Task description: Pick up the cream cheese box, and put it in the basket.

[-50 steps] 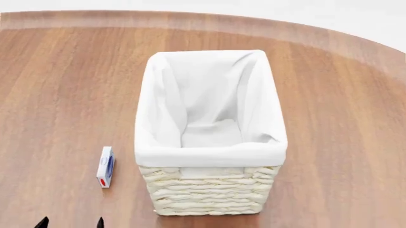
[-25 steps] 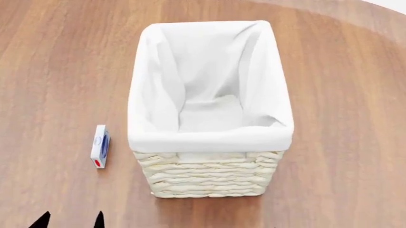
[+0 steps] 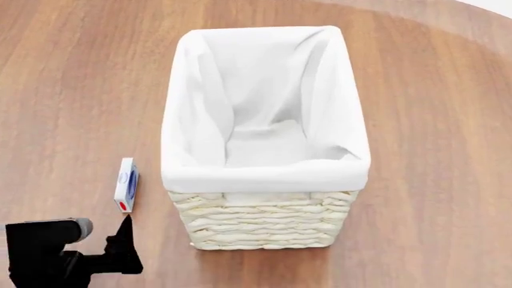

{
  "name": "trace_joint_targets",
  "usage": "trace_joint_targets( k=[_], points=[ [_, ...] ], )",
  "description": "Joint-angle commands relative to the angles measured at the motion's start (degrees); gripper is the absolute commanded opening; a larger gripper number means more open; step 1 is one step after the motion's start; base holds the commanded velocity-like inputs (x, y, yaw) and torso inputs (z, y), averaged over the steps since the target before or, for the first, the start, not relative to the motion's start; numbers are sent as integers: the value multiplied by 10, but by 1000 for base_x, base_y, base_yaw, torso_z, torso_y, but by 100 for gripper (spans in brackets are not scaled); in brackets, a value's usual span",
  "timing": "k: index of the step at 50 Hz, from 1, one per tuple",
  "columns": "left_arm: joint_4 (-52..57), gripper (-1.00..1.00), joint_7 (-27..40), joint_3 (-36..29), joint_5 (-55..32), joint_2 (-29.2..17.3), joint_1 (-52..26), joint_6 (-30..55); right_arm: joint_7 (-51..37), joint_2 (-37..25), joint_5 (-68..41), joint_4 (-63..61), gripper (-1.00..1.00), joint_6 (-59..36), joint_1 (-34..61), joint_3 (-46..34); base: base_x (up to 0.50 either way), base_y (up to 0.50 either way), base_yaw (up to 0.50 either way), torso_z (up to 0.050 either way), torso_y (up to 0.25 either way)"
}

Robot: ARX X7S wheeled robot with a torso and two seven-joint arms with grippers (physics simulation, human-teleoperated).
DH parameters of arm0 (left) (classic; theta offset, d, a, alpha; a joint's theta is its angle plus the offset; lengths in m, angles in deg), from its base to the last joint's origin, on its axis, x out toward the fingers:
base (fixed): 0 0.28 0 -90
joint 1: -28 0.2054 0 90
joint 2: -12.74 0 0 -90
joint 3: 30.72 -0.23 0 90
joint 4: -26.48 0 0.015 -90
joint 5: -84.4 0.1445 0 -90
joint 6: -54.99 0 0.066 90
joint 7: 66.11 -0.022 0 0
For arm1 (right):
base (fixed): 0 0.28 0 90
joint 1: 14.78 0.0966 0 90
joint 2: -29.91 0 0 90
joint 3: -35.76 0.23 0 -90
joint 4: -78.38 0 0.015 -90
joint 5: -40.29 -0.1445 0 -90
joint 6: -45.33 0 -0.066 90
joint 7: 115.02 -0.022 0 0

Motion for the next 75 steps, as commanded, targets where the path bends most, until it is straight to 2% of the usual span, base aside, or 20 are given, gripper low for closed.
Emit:
trace_joint_targets(
  k=[1, 5, 22, 29, 33, 35, 37, 41, 53, 54, 66, 75],
  points=[
    [-151, 100, -56, 6, -18, 14, -101, -1, -2, -3, -3, -5, 100, -1, -1, -4, 0, 0, 0, 0, 0],
    [-198, 100, -71, 9, -21, 21, -118, -14, -4, -5, -3, -14, 100, -5, -4, -5, 0, 0, 0, 0, 0],
    [-207, 100, -90, -3, -22, 29, -131, -12, -9, -8, 1, -18, 100, -7, -1, -13, 0, 0, 0, 0, 0],
    [-354, 100, -120, 1, -12, 49, -205, -66, -7, -6, 2, -5, 100, 0, 1, -17, 0, 0, 0, 0, 0],
    [-394, 100, -132, 3, -12, 55, -232, -77, -6, -5, 1, 3, 100, 4, 3, -20, 0, 0, 0, 0, 0],
    [-469, 100, -142, 4, -6, 65, -269, -105, -6, -6, 1, 0, 100, 4, 1, -20, 0, 0, 0, 0, 0],
    [-497, 100, -146, 5, 1, 70, -283, -114, -6, -6, -1, -1, 100, 5, -1, -21, 0, 0, 0, 0, 0],
    [-498, 100, -159, 25, 7, 73, -284, -96, -6, -7, -1, -2, 100, 6, -3, -22, 0, 0, 0, 0, 0],
    [-499, 100, -166, 127, 107, 85, -276, -75, -9, -15, -9, -26, 100, 4, -13, -20, 0, 0, 0, 0, 0],
    [-499, -100, -170, 138, 114, 85, -275, -73, -9, -15, -9, -27, 100, 7, -14, -21, 0, 0, 0, 0, 0],
    [-499, -100, -189, 228, 196, 94, -265, -77, -11, -19, -8, -34, 100, 10, -16, -25, 0, 0, 0, 0, 0],
    [-499, -100, -186, 252, 235, 94, -275, -85, -13, -22, -9, -38, 100, 5, -13, -28, 0, 0, 0, 0, 0]
  ],
)
